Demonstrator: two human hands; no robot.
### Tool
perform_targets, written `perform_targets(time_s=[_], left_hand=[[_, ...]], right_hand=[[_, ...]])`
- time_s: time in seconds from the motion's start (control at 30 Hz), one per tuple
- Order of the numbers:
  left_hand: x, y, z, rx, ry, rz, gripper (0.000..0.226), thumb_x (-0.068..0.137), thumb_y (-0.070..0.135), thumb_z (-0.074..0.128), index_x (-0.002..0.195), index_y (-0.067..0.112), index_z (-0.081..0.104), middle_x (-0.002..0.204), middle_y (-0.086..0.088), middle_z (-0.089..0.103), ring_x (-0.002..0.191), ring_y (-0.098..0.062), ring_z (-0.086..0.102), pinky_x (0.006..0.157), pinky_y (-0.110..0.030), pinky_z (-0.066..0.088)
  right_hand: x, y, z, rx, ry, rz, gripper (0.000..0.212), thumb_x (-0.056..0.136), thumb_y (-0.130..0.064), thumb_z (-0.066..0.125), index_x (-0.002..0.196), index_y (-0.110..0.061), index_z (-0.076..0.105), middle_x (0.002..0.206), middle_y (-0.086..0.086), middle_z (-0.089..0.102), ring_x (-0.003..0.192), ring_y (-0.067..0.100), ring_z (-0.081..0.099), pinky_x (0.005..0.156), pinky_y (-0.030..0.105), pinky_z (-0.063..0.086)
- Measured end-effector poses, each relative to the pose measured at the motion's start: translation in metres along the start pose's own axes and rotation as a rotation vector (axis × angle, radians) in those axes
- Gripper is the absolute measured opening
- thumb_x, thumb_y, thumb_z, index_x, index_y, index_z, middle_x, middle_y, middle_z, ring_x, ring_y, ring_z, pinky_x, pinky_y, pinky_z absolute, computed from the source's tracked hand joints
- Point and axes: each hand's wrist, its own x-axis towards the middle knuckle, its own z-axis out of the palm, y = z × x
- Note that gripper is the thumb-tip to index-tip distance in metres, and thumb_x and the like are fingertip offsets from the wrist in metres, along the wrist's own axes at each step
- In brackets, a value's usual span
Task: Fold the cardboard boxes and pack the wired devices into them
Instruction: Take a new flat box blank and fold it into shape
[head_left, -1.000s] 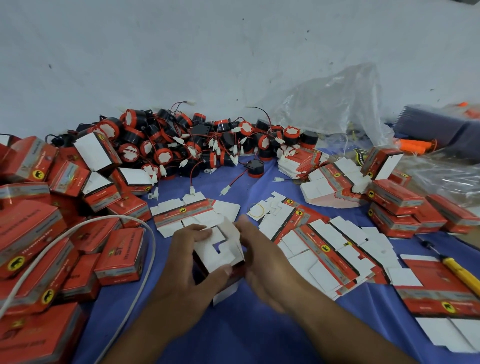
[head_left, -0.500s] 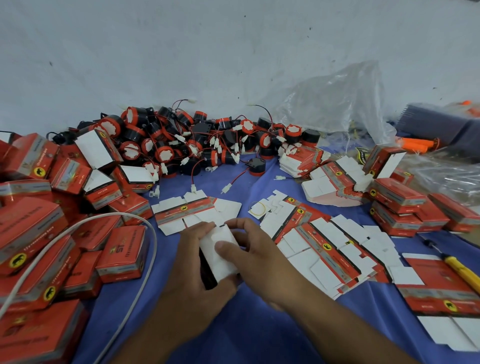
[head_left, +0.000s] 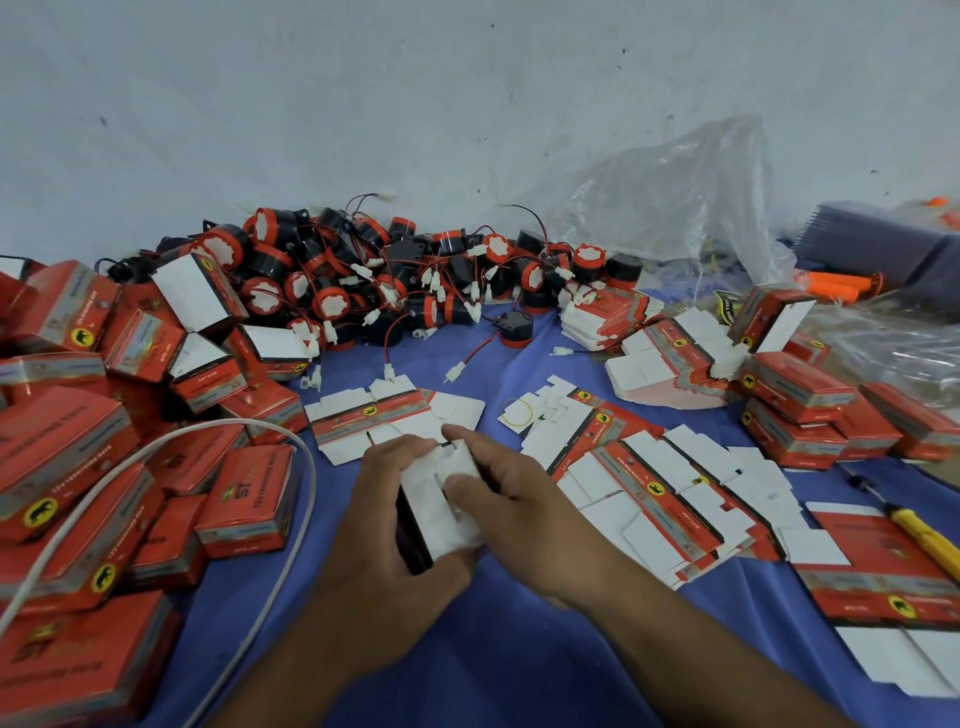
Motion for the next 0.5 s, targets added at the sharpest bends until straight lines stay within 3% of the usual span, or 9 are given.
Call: perform_targets(time_s=[0.17, 0.27, 0.4, 0.5], left_hand=[[0.001, -0.002, 0.001, -0.012, 0.019, -0.004, 0.069, 0.067, 0.040, 0.074, 0.130, 0.031, 0.045, 0.127, 0.011, 0.051, 0.120, -0.009, 0.053, 0.090, -0.012, 0.045], [0.001, -0.003, 0.002, 0.012, 0.035, 0.009, 0.069, 0.069, 0.042, 0.074, 0.130, 0.028, 0.046, 0.127, 0.010, 0.052, 0.121, -0.010, 0.053, 0.092, -0.012, 0.043], [0.000, -0.004, 0.003, 0.011, 0.039, -0.031, 0.073, 0.067, 0.043, 0.075, 0.132, 0.026, 0.046, 0.129, 0.009, 0.054, 0.121, -0.012, 0.055, 0.093, -0.019, 0.048], [-0.003, -0.006, 0.003, 0.044, 0.047, -0.037, 0.075, 0.066, 0.043, 0.073, 0.133, 0.025, 0.044, 0.132, 0.009, 0.052, 0.122, -0.011, 0.054, 0.093, -0.022, 0.049]], right_hand=[[0.000, 0.001, -0.002, -0.030, -0.047, 0.011, 0.048, 0.094, -0.029, 0.049, 0.112, -0.073, 0.051, 0.104, -0.047, 0.061, 0.102, -0.019, 0.057, 0.081, 0.006, 0.048], [0.001, 0.007, -0.005, 0.038, -0.049, 0.056, 0.056, 0.098, -0.027, 0.055, 0.149, -0.044, 0.040, 0.106, -0.045, 0.062, 0.105, -0.016, 0.059, 0.088, 0.009, 0.048], [0.002, 0.002, -0.002, 0.070, -0.017, 0.115, 0.055, 0.098, -0.011, 0.053, 0.143, -0.043, 0.048, 0.123, -0.033, 0.063, 0.116, -0.008, 0.057, 0.096, 0.013, 0.047], [0.001, 0.000, 0.005, 0.029, 0.017, 0.128, 0.055, 0.101, -0.018, 0.050, 0.152, -0.037, 0.039, 0.146, -0.022, 0.050, 0.132, 0.000, 0.048, 0.111, 0.022, 0.040]])
